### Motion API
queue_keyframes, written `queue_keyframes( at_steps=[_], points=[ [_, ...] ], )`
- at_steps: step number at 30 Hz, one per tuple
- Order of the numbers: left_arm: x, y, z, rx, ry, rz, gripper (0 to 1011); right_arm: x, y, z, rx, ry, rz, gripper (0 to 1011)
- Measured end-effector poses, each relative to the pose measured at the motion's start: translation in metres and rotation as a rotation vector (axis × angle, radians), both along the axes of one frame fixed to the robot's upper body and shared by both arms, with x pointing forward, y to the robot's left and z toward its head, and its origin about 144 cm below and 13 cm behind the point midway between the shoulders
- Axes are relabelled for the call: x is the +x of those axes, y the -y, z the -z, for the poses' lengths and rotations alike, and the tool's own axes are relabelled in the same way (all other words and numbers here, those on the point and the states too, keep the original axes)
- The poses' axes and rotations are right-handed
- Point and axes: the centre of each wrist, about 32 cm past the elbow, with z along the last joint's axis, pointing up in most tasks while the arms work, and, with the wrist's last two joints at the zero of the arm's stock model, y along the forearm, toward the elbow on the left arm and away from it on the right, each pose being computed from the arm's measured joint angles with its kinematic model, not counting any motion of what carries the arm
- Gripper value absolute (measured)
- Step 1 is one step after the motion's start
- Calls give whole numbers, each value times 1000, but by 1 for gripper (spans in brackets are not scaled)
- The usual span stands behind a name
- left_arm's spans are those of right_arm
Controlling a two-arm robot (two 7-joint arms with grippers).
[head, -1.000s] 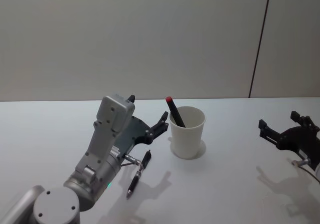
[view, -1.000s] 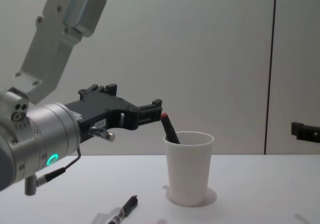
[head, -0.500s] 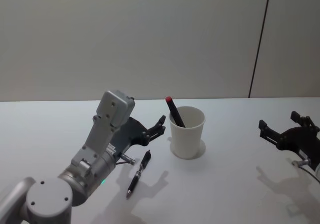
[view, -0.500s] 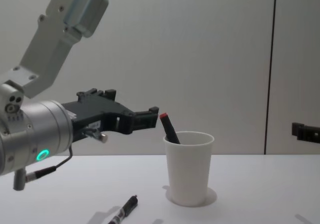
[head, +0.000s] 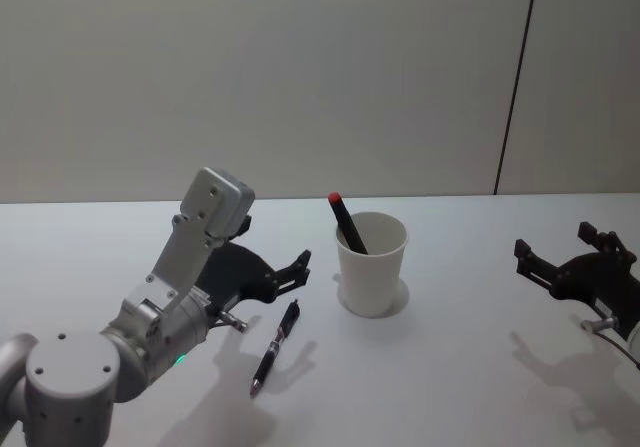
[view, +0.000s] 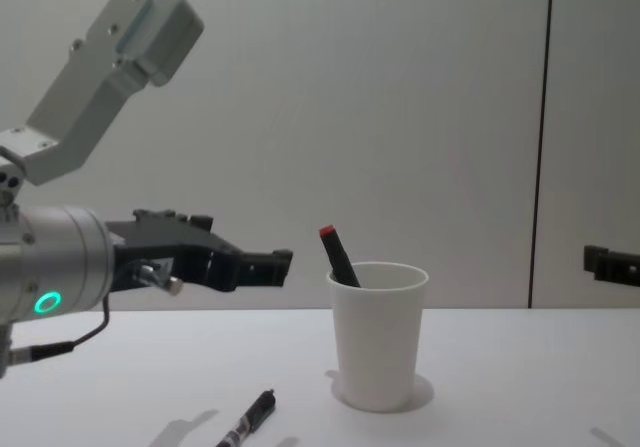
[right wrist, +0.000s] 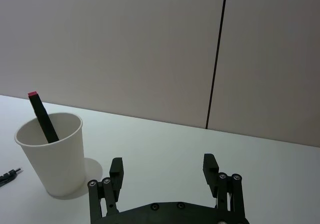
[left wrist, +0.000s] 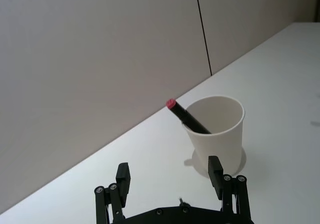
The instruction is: Place the pen into the pen holder.
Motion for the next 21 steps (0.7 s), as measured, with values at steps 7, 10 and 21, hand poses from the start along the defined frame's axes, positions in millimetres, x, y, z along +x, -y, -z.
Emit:
queue_keyframes(
  at_steps=[7, 10, 21],
  points=[
    [1, -6, -5, 16, -83, -14, 998, 0, 0, 0, 0, 0, 0, 1001],
    [1, -8, -6, 21, -118, -21, 998, 0, 0, 0, 0, 0, 0, 1001],
    [1, -12, -10, 32, -227, -44, 998, 0, 0, 0, 0, 0, 0, 1001]
  ],
)
